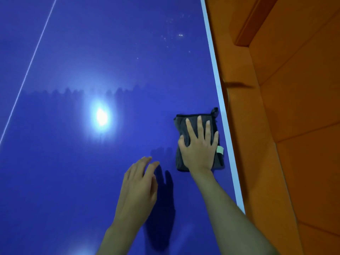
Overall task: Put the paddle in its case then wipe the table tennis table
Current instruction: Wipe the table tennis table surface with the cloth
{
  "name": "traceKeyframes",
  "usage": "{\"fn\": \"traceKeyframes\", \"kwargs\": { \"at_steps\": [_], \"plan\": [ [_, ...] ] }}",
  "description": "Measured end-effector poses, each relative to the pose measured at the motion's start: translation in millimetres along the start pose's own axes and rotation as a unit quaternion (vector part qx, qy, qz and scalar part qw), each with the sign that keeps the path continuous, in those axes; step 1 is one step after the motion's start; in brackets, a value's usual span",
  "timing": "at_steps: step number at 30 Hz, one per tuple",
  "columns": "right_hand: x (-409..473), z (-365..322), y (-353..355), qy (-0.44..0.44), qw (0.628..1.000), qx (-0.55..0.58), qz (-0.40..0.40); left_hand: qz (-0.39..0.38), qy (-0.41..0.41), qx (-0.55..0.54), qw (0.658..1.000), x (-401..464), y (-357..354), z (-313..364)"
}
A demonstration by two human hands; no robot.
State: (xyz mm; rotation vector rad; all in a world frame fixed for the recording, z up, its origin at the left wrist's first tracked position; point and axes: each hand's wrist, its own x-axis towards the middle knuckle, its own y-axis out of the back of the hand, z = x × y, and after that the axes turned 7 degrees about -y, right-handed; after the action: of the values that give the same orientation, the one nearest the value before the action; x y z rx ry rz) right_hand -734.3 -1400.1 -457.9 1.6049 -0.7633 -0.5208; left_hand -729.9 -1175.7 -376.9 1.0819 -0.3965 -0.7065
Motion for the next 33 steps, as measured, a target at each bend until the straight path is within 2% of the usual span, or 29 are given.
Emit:
{"fn": "traceKeyframes", "kwargs": {
  "at_steps": [6, 10, 16, 22, 33],
  "plan": [
    [111.7, -24.9, -13.3, -0.018, 1.000, 0.006, 0.015, 0.015, 0.005, -0.037, 0.999, 58.2, -0.6, -3.6],
    [171.5, -31.1, -16.0, 0.005, 1.000, 0.015, 0.007, 0.017, 0.026, -0.054, 0.998, 80.2, 0.9, -4.7],
    [187.6, -25.6, -17.0, 0.045, 0.998, 0.030, -0.010, 0.024, 0.022, -0.056, 0.998, 85.8, 3.8, -1.4],
    [105.0, 0.0, -6.7, 0.056, 0.998, 0.019, -0.021, 0.029, 0.011, -0.060, 0.998, 50.2, -2.0, 22.2],
    [-165.0, 96.6, 31.7, 0.071, 0.995, 0.006, -0.074, 0.057, -0.037, -0.024, 0.997, -75.2, -20.2, 101.4]
  ]
}}
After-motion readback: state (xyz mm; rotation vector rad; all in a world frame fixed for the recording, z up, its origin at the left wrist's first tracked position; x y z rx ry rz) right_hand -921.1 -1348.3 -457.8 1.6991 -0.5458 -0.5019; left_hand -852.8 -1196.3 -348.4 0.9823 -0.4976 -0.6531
